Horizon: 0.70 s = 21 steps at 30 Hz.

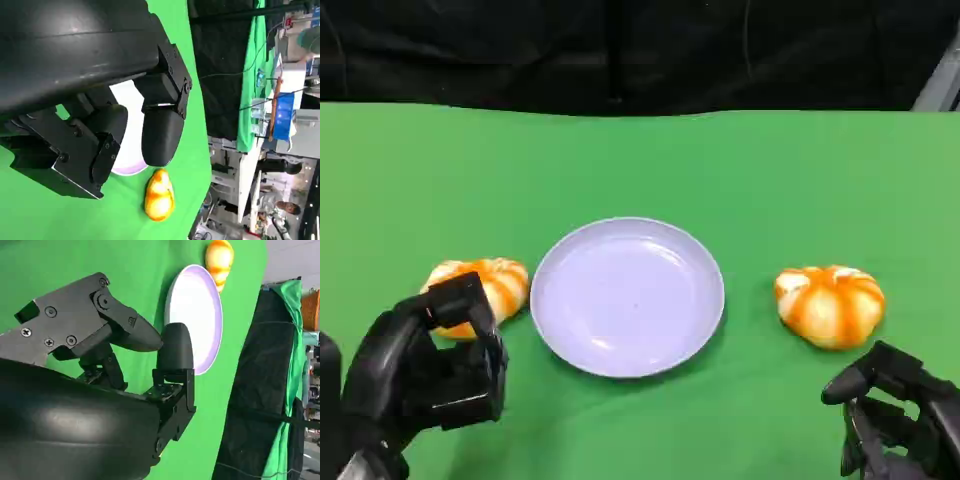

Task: Grasp the bread from the table and place it into the plate.

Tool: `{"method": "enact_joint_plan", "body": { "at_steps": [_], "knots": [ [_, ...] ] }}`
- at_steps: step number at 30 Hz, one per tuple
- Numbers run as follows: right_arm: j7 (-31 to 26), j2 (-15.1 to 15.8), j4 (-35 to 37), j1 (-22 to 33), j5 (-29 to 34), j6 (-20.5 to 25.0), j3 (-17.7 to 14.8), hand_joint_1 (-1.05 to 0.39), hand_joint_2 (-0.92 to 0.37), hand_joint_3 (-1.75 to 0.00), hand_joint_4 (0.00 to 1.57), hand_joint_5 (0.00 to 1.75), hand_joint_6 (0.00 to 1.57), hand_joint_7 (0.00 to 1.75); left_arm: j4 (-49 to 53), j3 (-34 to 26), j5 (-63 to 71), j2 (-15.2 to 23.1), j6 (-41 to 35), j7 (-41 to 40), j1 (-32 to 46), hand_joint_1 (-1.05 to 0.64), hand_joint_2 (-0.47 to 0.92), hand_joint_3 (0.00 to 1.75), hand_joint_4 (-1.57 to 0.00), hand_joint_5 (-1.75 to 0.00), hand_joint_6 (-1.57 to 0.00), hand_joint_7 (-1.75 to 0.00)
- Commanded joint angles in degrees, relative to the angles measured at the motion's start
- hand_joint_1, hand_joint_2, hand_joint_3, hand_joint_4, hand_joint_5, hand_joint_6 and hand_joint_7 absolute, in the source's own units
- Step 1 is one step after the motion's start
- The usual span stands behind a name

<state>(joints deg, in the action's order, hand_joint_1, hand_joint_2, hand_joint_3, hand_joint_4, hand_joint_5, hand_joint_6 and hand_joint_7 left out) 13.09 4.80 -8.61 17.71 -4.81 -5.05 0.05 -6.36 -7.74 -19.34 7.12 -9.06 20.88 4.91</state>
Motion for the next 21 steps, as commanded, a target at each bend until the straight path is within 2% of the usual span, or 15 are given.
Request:
{"method": "enact_joint_plan", "body": {
  "at_steps": [1, 17, 21],
  "knots": [
    [0.3, 0.8, -0.9, -0.4, -0.6, 0.6, -0.3, -0.10, -0.70, -1.00, 0.73, 1.75, 0.61, 1.63, -1.1, -0.9, 0.3, 0.6, 1.2, -0.7, 1.3, 0.29, 0.59, 1.66, -1.22, -1.75, -0.87, -1.75],
    [0.3, 0.9, -2.8, 1.0, -0.5, 1.5, -0.5, -0.11, -0.69, -1.02, 0.73, 1.75, 0.62, 1.64, -2.0, -0.7, 0.2, 0.7, 0.5, -0.7, 1.9, 0.32, 0.63, 1.63, -1.22, -1.75, -0.86, -1.75],
    [1.4, 1.8, -3.7, 2.5, -2.2, 0.9, -2.2, -0.09, -0.70, -1.03, 0.73, 1.75, 0.60, 1.63, -4.3, 0.1, 0.6, 0.0, -0.1, -1.7, 3.4, 0.30, 0.62, 1.62, -1.21, -1.75, -0.84, -1.75]
  ]
}}
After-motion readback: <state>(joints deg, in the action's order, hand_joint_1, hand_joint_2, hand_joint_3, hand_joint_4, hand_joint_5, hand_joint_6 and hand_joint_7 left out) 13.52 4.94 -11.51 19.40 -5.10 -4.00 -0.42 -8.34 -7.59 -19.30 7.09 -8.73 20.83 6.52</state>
